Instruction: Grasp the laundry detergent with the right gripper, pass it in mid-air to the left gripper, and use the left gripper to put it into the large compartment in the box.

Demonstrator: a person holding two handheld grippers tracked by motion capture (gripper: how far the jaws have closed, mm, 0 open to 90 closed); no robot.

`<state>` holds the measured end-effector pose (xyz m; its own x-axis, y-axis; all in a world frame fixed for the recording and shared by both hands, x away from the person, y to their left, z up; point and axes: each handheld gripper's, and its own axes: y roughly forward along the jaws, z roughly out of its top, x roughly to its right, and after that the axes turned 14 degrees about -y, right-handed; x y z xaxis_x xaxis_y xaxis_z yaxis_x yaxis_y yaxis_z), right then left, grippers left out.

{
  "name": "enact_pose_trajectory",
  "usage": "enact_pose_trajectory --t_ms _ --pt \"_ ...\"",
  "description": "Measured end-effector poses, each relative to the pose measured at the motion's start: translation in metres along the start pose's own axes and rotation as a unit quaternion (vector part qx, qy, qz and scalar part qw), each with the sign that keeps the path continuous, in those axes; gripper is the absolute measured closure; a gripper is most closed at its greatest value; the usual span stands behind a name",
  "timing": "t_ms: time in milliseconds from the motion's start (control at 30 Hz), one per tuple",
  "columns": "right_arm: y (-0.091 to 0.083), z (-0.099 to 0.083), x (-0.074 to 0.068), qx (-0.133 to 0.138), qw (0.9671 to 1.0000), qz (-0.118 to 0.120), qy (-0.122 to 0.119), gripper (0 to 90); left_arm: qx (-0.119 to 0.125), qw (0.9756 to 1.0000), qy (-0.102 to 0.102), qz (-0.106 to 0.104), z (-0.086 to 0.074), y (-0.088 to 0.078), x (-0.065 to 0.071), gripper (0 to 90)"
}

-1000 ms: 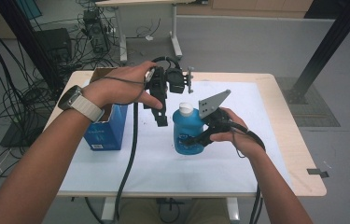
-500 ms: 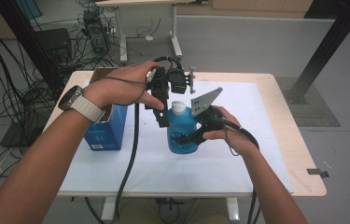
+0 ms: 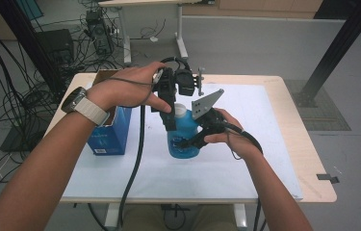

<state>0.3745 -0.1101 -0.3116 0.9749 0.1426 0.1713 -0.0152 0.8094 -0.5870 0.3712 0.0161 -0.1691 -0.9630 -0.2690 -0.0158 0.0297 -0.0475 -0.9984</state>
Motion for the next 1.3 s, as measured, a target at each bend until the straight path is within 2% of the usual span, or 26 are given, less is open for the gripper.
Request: enact_pose_trajectory --t_ms 433,1300 --pt "0.0002 0.0023 -0.0017 0.009 0.9999 0.006 -0.002 43.8 -0.001 1.0 0.002 0.002 0.0076 0.0033 0.0027 7.9" --pt "-0.003 -0.0006 -0.0038 0.012 0.9999 0.005 0.001 43.8 0.004 1.0 0.0 0.001 0.0099 0.0055 0.0034 8.4"
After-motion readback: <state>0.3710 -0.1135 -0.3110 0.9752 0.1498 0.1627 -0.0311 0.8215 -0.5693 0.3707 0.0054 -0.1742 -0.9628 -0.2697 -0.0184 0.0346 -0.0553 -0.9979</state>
